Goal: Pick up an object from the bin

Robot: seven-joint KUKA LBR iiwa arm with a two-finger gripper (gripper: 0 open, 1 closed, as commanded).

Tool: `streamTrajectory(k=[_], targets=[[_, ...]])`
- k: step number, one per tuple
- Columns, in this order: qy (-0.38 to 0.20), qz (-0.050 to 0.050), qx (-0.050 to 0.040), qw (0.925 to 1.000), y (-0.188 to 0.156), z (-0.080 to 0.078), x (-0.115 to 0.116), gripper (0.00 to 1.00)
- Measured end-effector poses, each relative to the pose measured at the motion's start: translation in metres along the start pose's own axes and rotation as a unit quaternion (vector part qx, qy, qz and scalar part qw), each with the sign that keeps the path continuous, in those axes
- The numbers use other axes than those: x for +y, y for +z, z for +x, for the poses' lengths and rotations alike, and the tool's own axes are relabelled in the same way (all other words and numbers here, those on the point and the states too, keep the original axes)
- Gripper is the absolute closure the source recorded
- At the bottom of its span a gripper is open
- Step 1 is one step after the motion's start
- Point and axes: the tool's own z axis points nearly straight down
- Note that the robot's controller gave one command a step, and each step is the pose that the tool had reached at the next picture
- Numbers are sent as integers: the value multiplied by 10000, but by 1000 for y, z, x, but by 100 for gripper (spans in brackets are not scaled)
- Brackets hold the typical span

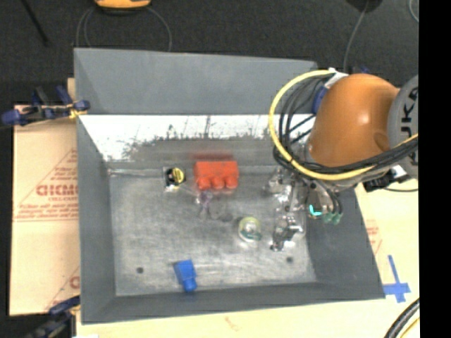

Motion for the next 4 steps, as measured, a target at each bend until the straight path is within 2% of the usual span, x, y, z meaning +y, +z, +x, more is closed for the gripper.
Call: streamTrajectory(k=[1,2,3,4], targets=[[1544,3,-39,9880,151,-74,17,0],[2867,-9,-51,9580,123,-59,-8,0],[4501,-14,7,8930,123,-38,56,0],[5180,-4,-33,8554,150,-41,90,0]])
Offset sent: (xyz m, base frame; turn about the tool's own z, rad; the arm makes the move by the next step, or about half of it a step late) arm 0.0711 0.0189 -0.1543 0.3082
